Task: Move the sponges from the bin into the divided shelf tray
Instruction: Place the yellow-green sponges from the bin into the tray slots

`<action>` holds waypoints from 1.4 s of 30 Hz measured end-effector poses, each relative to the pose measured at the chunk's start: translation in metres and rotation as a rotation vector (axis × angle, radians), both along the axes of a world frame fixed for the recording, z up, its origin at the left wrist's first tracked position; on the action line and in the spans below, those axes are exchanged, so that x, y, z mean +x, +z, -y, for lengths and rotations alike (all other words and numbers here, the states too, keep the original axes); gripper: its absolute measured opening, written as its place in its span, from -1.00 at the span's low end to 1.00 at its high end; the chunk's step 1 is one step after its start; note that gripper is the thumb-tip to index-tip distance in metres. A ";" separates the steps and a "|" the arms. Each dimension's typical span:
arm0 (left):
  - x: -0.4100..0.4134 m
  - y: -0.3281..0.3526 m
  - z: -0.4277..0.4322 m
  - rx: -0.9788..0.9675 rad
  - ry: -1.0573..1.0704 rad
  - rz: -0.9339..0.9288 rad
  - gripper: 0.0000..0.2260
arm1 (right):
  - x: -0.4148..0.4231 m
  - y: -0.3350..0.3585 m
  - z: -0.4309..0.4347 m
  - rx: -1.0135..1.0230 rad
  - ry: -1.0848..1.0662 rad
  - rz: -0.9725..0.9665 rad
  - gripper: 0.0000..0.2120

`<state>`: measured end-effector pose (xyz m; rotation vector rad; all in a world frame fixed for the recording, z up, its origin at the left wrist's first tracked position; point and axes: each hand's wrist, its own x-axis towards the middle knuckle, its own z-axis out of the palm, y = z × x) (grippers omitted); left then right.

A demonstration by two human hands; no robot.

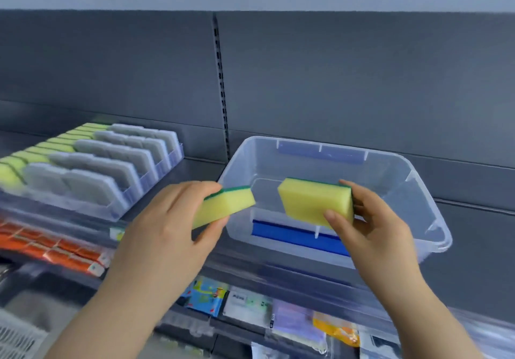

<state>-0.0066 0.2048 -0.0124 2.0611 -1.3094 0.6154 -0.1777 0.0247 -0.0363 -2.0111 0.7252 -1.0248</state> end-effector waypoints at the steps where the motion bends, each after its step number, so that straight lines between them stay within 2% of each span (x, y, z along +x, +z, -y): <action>1: 0.001 -0.004 -0.024 0.012 0.023 -0.002 -0.69 | 0.005 -0.003 -0.018 -0.002 0.031 -0.002 -0.60; 7: 0.010 -0.040 -0.153 -0.014 0.168 -0.105 -0.69 | 0.047 -0.033 -0.124 0.021 0.222 -0.040 -0.53; 12: 0.040 -0.054 -0.210 -0.082 0.257 -0.221 -0.66 | 0.093 -0.041 -0.173 0.026 0.352 -0.104 -0.52; 17: 0.097 -0.058 -0.231 -0.087 0.290 -0.188 -0.66 | 0.166 -0.044 -0.191 0.020 0.373 -0.081 -0.63; 22: 0.185 -0.056 -0.235 -0.032 0.324 -0.131 -0.66 | 0.261 -0.036 -0.192 -0.058 0.369 -0.031 -0.58; 28: 0.283 -0.028 -0.238 -0.013 0.373 -0.105 -0.65 | 0.363 -0.009 -0.189 0.024 0.421 -0.002 -0.56; 35: 0.360 -0.028 -0.256 -0.021 0.420 -0.116 -0.63 | 0.432 -0.009 -0.200 0.043 0.427 -0.024 -0.67; 42: 0.460 -0.035 -0.277 -0.040 0.333 -0.213 -0.63 | 0.497 -0.018 -0.227 0.086 0.275 -0.015 -0.67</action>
